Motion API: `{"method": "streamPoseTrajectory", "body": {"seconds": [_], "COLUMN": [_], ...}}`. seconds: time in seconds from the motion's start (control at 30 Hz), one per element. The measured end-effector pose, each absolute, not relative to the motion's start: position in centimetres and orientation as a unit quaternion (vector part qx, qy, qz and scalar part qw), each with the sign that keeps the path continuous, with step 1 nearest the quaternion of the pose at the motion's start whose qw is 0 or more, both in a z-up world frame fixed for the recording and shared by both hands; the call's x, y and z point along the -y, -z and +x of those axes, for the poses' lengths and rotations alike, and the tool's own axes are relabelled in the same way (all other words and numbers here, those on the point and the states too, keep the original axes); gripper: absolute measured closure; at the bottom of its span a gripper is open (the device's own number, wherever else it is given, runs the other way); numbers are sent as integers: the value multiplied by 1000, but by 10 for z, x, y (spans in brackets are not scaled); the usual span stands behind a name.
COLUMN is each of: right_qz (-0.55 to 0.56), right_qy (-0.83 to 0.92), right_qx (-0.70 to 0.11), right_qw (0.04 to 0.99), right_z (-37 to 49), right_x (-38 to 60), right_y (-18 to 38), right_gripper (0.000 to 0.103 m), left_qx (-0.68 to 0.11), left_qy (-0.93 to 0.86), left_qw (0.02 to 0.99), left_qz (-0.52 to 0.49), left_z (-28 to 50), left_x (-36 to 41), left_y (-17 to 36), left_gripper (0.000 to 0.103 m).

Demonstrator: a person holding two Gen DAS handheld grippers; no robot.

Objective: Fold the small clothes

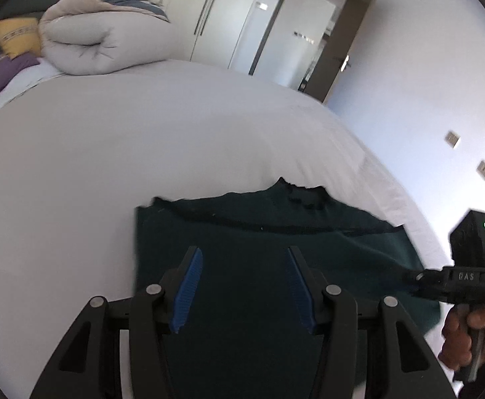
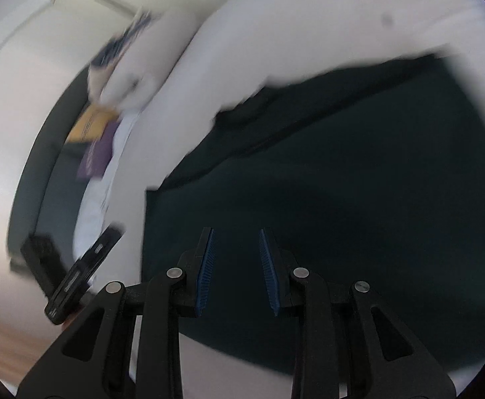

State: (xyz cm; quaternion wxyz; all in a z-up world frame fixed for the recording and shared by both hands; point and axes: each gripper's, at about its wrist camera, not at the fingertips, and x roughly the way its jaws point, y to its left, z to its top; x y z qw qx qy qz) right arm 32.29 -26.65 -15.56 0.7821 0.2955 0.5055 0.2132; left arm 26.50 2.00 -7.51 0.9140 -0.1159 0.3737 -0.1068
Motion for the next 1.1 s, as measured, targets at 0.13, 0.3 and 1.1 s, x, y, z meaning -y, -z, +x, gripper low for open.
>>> {"method": "streamPoseTrajectory", "body": {"seconds": [0.13,0.3,1.1], "right_qz": [301,351,466], "right_qy": [-203,-126,-111], "right_qx": [-530,-467,-358], "right_qw": [766,802,801], "right_z": [366,412,336], "right_x": [240,293,399], "right_y": [188,193,220], "right_gripper": [82,98,103], "left_qx": [-402,-389,-382], "left_qy": [86,77,76], "left_qw": [905,903,915], "left_qz": [-109,-168,-107], "left_z": [290,292,284], "left_x": [-18,-47,-29], "left_y": [107,137,144], "left_gripper": [49,49,31]}}
